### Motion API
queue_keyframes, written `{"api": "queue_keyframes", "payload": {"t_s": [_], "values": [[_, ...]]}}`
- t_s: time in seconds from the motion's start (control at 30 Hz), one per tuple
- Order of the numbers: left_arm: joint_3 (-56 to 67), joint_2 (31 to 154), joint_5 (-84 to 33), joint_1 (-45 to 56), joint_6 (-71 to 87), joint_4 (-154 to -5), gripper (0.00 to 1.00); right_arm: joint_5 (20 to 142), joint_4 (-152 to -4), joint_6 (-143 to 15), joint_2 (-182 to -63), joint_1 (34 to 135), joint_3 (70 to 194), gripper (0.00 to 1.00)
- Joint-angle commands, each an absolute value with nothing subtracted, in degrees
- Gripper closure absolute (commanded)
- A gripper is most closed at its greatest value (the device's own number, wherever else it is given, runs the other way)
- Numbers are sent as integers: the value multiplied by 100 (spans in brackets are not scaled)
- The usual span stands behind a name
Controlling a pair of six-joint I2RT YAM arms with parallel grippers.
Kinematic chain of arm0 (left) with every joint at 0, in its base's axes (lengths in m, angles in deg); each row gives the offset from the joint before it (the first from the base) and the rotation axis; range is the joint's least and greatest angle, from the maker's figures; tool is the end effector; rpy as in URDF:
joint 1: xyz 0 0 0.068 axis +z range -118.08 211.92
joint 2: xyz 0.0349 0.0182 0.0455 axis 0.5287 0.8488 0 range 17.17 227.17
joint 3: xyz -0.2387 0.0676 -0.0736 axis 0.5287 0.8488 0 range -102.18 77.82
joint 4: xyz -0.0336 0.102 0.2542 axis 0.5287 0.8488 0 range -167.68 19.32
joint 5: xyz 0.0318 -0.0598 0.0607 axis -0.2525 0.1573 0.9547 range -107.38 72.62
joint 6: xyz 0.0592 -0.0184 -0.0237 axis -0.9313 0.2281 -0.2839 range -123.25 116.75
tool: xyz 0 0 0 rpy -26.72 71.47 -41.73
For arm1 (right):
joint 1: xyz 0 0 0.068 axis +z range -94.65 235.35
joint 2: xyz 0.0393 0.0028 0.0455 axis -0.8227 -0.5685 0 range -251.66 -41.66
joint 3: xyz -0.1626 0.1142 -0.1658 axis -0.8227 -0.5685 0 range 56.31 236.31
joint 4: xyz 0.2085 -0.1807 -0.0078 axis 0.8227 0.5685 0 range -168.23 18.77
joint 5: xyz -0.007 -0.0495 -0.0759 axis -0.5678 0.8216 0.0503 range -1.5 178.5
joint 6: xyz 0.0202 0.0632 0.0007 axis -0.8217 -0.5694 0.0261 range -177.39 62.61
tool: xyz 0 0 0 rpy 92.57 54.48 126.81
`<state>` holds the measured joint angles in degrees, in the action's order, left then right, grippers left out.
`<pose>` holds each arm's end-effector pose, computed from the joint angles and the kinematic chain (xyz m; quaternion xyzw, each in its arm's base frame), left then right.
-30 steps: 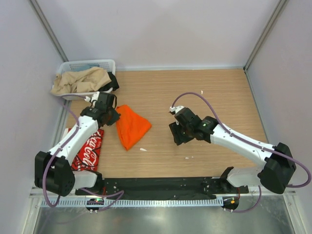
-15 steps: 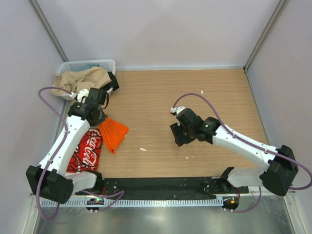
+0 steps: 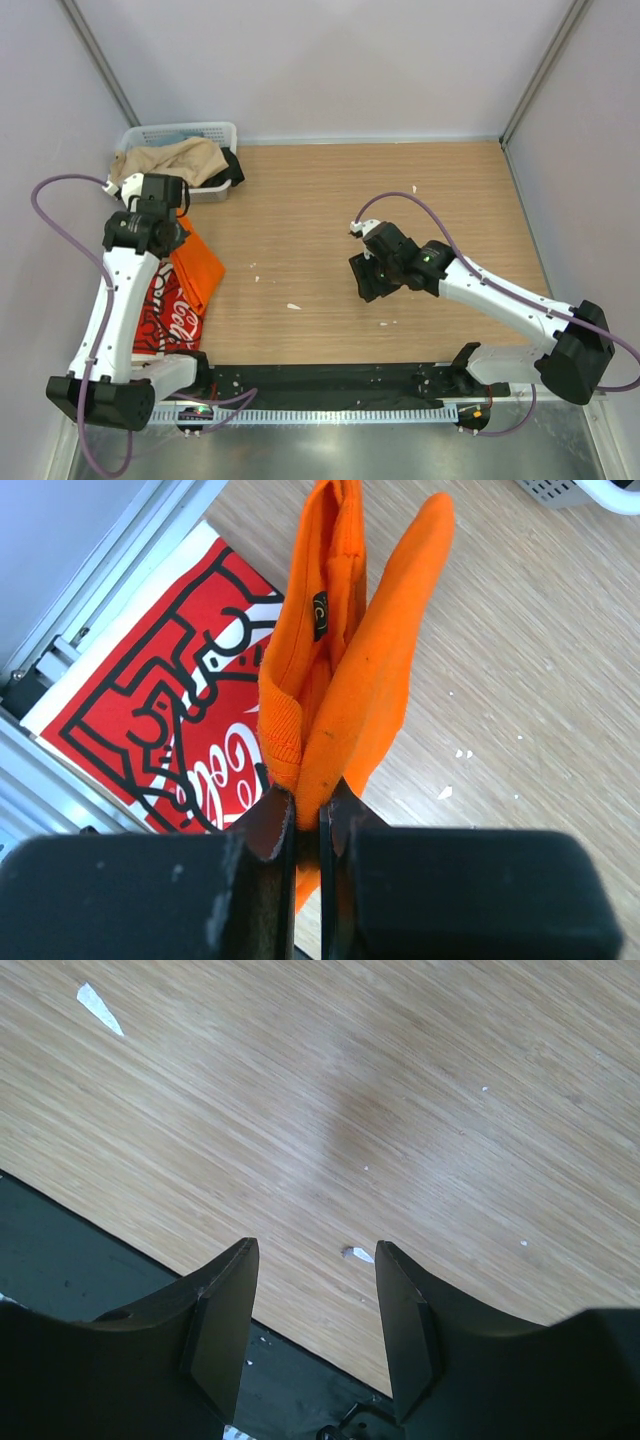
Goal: Fold and stack the t-shirts
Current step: Neatly place the folded tshirt to the corner
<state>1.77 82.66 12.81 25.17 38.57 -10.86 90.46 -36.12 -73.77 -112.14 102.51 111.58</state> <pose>0.2295 -0.0006 0.3479 -0.3505 0.8582 0.1119 0.3579 0.1864 0.1983 0.2318 -0.2500 0.9263 0.1342 0.2478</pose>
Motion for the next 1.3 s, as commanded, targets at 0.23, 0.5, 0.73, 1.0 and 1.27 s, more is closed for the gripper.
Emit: {"api": "queue_keyframes", "payload": {"t_s": [0.23, 0.5, 0.73, 1.0, 1.27], "values": [[65, 7764, 1935, 2629, 3841, -895, 100, 8738, -3692, -7233, -11109, 10264, 11160, 44], [610, 7588, 1821, 2840, 3954, -1045, 100, 8701, -3692, -7171, -11109, 10264, 11195, 44], [1102, 7316, 2057, 3016, 4156, -905, 100, 8622, -3701, -7136, -11145, 10255, 11204, 44], [1735, 6815, 2270, 3086, 4149, -1061, 100, 8508, -3692, -7118, -11188, 10255, 11204, 45], [1665, 7271, 2761, 3174, 4649, -615, 100, 8516, -3692, -7118, -11180, 10255, 11204, 45]]}}
